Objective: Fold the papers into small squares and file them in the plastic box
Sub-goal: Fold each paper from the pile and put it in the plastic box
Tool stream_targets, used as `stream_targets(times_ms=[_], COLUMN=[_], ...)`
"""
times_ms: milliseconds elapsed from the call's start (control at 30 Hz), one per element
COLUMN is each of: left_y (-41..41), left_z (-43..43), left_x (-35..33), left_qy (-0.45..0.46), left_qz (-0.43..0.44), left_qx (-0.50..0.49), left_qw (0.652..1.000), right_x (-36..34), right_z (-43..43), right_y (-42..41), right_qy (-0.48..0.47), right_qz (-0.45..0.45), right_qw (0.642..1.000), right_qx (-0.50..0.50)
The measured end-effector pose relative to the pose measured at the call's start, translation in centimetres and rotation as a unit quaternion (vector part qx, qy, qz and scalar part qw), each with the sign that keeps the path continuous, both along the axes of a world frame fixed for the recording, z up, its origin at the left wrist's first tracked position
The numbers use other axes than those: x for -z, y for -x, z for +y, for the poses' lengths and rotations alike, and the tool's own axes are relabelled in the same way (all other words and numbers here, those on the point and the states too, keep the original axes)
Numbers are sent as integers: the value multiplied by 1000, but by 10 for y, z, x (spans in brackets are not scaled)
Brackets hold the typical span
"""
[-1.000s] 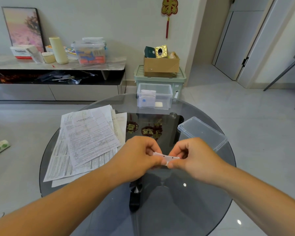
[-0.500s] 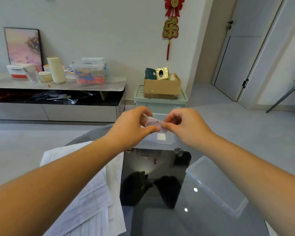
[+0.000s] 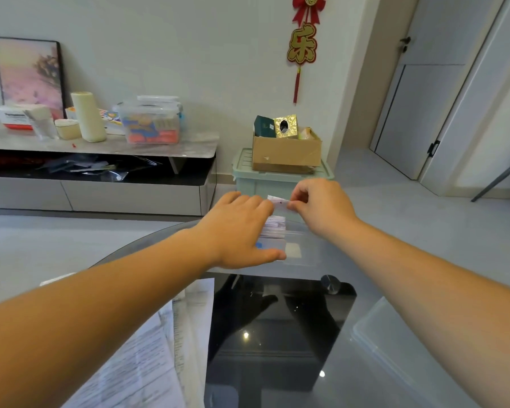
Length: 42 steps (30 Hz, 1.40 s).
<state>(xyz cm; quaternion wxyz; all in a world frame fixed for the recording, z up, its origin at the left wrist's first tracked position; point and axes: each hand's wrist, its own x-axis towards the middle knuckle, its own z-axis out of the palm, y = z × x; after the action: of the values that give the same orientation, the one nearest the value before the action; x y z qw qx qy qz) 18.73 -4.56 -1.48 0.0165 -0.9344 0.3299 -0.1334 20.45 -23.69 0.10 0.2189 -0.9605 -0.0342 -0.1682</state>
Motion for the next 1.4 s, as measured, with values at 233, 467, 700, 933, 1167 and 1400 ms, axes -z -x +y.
stream_targets(times_ms=[233, 467, 700, 933, 1167, 1400], left_y=[-8, -11, -11, -10, -10, -14], left_z=[-9, -18, -18, -17, -17, -16], left_x=[-3, 3, 8, 16, 16, 15], left_qy=[-79, -79, -28, -8, 23, 49], left_qz=[57, 45, 46, 1, 31, 79], left_qx=[17, 1, -5, -17, -4, -9], left_qw=[995, 996, 999, 1000, 999, 996], right_x=[3, 0, 0, -4, 1, 1], right_z=[2, 4, 7, 4, -1, -6], right_y=[-3, -3, -8, -6, -1, 6], right_qy=[26, 62, 86, 83, 37, 51], right_qz=[-1, 26, 35, 76, 27, 91], right_qw=[1000, 998, 995, 989, 994, 985], right_qx=[-8, -16, -26, -91, -100, -139])
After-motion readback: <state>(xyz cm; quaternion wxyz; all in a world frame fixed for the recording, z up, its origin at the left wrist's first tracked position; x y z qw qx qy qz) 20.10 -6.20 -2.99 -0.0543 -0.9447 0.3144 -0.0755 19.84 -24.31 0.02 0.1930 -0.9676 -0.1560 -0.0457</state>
